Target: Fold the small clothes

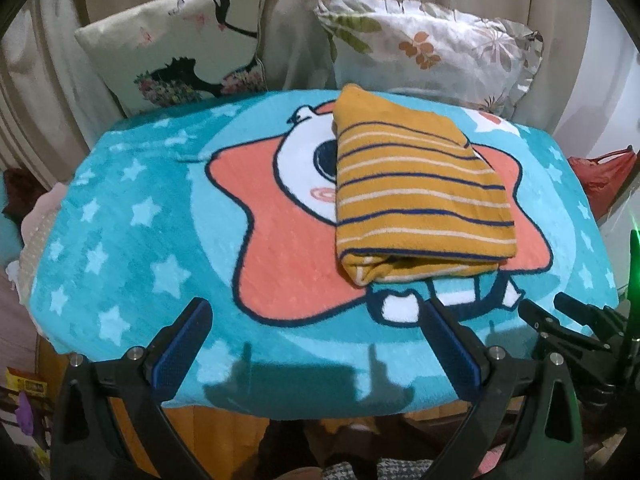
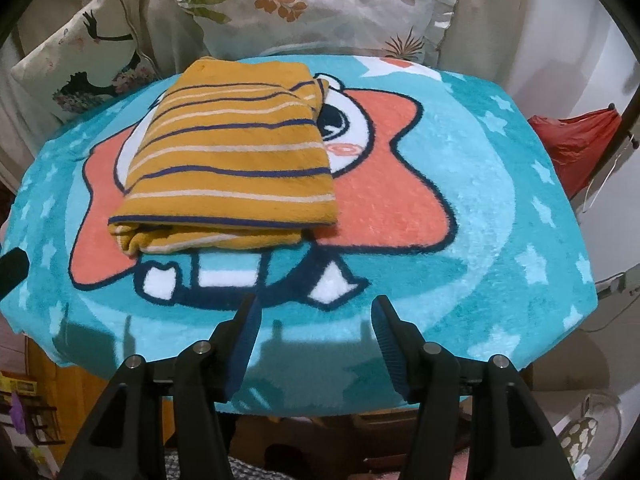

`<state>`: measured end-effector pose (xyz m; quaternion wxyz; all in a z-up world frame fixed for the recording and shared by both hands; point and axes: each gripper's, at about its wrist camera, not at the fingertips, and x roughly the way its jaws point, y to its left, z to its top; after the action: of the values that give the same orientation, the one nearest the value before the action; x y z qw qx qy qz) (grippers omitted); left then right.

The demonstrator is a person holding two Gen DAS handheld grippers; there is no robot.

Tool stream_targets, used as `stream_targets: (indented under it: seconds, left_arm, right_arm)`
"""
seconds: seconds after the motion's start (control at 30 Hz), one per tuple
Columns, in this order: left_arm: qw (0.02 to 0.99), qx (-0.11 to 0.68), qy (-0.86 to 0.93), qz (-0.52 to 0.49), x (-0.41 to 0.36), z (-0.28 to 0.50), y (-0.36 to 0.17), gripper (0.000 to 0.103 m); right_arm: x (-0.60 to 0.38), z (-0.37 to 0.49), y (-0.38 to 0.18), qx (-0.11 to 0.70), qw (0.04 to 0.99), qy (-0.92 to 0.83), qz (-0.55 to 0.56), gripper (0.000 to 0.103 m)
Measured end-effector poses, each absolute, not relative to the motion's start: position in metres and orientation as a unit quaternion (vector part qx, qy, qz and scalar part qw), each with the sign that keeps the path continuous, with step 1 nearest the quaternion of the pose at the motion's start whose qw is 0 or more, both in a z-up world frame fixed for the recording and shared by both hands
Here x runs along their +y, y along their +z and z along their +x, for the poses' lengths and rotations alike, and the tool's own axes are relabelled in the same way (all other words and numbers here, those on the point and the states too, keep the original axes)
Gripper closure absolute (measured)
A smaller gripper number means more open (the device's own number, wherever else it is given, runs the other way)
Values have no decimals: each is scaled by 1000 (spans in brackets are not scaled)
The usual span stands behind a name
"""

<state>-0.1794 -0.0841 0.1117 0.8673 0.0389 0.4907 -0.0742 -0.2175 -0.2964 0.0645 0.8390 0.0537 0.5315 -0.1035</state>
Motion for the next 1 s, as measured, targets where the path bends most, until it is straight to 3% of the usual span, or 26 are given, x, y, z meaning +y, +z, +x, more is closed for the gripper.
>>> stream_targets:
  seconds: [1.0]
  left_arm:
    - [824, 558, -89, 36, -97, -161, 67, 0]
  right_arm:
    - [-296, -201, 45, 562, 818, -124, 26, 38]
